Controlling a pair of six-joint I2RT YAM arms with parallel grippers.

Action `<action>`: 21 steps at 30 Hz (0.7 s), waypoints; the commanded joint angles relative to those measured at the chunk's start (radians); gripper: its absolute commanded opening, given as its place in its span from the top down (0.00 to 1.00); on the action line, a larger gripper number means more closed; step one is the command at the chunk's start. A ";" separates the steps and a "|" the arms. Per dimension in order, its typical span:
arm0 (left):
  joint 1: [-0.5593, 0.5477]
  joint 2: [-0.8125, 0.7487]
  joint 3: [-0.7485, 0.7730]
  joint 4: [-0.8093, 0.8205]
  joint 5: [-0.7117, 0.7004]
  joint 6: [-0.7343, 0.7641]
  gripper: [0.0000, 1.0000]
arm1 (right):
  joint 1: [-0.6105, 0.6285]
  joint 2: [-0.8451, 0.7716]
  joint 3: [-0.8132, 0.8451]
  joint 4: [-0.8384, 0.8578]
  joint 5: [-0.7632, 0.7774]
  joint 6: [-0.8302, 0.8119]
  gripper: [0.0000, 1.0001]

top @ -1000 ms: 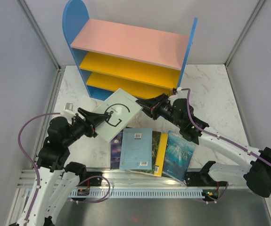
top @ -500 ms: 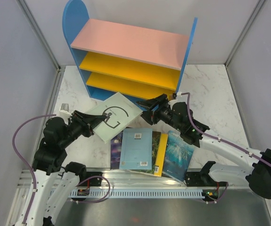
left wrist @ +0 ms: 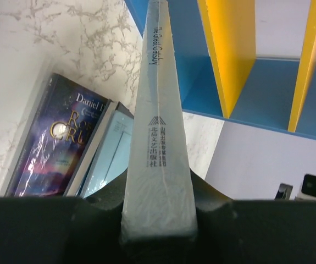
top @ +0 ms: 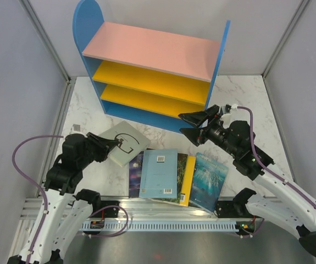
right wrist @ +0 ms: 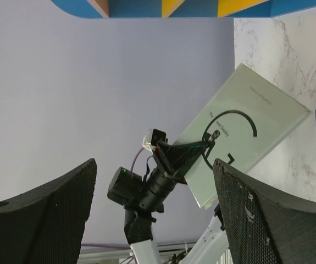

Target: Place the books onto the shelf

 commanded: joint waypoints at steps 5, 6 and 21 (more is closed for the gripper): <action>0.015 0.084 0.044 0.387 -0.044 0.018 0.98 | -0.033 -0.052 0.000 -0.105 -0.102 -0.057 0.11; 0.029 0.093 0.050 0.407 -0.044 0.017 0.98 | -0.036 -0.055 0.002 -0.109 -0.108 -0.060 0.11; 0.319 0.306 -0.082 0.864 0.201 -0.164 0.98 | -0.074 -0.109 -0.014 -0.206 -0.153 -0.107 0.12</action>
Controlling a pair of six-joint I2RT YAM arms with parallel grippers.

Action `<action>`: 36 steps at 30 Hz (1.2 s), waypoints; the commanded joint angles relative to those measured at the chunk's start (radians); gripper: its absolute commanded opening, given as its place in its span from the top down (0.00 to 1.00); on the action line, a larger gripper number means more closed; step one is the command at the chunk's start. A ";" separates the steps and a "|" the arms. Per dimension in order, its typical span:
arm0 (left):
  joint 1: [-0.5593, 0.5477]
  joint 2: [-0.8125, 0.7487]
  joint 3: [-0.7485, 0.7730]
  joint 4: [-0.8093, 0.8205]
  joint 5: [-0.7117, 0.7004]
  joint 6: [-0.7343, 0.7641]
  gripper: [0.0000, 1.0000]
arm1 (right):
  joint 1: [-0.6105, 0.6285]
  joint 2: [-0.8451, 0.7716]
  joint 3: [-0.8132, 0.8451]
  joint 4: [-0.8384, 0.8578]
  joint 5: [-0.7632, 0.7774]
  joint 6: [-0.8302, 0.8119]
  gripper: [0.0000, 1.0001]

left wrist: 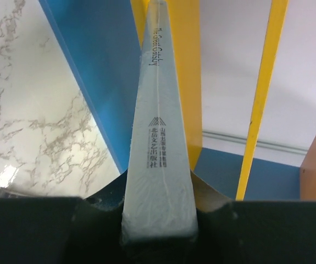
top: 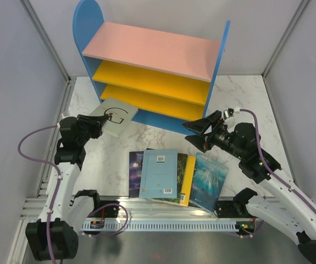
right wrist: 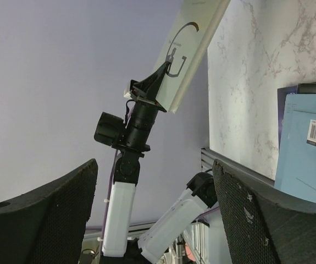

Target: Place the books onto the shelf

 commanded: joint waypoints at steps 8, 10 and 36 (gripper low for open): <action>0.050 0.161 0.008 0.584 0.203 -0.159 0.98 | -0.027 -0.040 -0.022 -0.051 -0.016 -0.027 0.12; 0.050 0.181 0.012 0.605 0.192 -0.159 0.98 | -0.027 -0.043 -0.028 -0.054 -0.011 -0.024 0.12; -0.033 0.804 0.238 0.618 0.051 -0.201 0.85 | -0.030 -0.166 -0.125 -0.101 0.099 0.065 0.13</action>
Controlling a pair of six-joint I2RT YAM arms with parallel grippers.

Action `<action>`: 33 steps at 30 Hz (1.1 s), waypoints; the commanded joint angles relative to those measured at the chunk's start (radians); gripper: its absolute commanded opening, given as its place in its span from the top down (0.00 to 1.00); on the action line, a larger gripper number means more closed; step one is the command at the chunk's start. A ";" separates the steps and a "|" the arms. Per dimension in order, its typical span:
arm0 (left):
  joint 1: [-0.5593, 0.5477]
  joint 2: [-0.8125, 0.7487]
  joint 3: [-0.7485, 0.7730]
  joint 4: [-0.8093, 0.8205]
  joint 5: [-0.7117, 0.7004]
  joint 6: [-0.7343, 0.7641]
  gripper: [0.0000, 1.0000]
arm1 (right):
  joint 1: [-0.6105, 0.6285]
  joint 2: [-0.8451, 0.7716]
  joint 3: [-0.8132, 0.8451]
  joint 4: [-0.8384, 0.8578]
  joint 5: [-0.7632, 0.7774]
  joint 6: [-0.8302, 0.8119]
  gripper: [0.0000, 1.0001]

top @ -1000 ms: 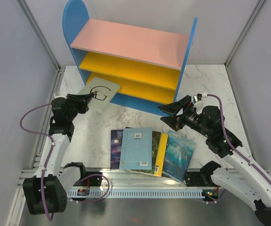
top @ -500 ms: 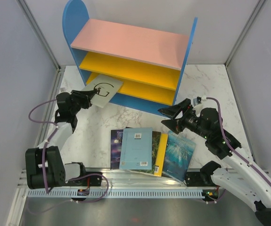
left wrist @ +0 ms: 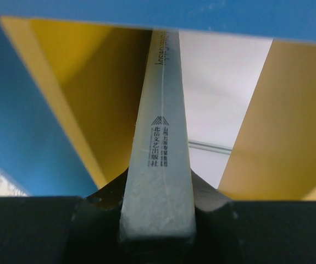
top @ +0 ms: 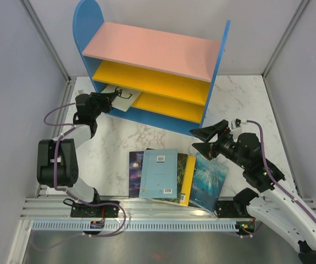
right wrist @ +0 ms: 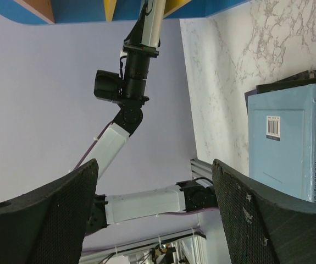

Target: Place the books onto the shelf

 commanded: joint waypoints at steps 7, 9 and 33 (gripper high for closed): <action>-0.017 0.151 0.147 -0.214 -0.018 -0.009 0.57 | -0.004 -0.069 -0.026 -0.048 0.056 0.046 0.13; -0.017 0.145 0.172 -0.276 -0.016 0.023 0.49 | -0.004 -0.084 -0.027 -0.053 0.063 0.049 0.13; 0.001 0.083 0.164 -0.636 0.054 0.292 0.27 | -0.004 -0.142 -0.052 -0.115 0.071 0.046 0.14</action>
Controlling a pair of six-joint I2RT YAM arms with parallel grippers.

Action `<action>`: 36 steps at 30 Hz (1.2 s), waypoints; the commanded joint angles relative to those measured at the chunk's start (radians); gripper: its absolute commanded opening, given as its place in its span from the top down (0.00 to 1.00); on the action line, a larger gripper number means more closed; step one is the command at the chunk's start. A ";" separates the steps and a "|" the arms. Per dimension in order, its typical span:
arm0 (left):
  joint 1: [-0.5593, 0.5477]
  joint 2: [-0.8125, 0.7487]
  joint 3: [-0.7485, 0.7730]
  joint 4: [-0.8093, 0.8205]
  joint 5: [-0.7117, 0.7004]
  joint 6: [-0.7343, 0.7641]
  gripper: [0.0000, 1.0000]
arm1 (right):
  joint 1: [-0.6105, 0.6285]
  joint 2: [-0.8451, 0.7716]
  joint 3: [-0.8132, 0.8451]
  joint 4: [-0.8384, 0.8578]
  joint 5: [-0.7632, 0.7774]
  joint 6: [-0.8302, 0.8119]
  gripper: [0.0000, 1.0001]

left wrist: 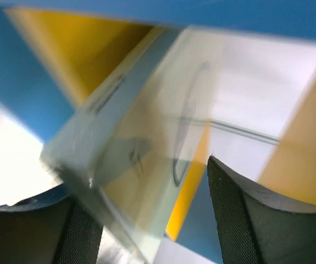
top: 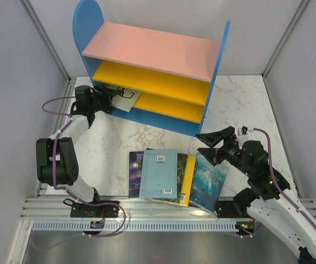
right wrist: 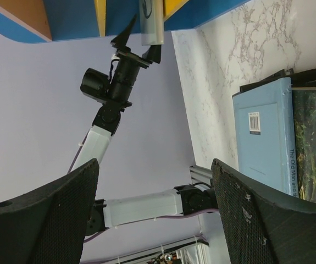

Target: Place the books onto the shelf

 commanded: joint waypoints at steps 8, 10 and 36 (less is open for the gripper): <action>0.002 0.027 -0.067 -0.331 -0.022 0.169 0.28 | -0.003 -0.035 -0.005 -0.039 0.020 0.005 0.14; 0.002 0.028 -0.070 -0.332 -0.018 0.168 0.28 | -0.003 -0.038 -0.005 -0.042 0.019 0.002 0.14; -0.005 0.082 0.014 -0.277 -0.049 -0.056 0.97 | -0.003 -0.060 -0.010 -0.083 0.037 -0.024 0.13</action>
